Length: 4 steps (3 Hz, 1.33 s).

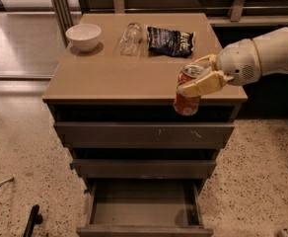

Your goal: Pick coke can from bottom drawer and place on counter

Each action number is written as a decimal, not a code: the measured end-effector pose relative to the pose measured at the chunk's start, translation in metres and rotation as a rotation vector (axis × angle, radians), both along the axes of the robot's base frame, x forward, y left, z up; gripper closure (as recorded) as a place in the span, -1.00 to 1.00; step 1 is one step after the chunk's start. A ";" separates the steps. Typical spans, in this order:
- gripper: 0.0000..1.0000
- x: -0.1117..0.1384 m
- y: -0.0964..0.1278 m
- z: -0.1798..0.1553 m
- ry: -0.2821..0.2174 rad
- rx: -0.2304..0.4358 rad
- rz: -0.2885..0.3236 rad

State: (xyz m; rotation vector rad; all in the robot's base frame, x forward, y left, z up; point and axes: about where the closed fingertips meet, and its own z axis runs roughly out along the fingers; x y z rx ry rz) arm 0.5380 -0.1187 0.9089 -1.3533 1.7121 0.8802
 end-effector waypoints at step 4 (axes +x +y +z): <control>1.00 0.129 0.009 -0.008 -0.032 -0.036 -0.040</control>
Offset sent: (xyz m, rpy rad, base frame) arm 0.1050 -0.0030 0.0230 -0.0218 -0.0155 -0.0342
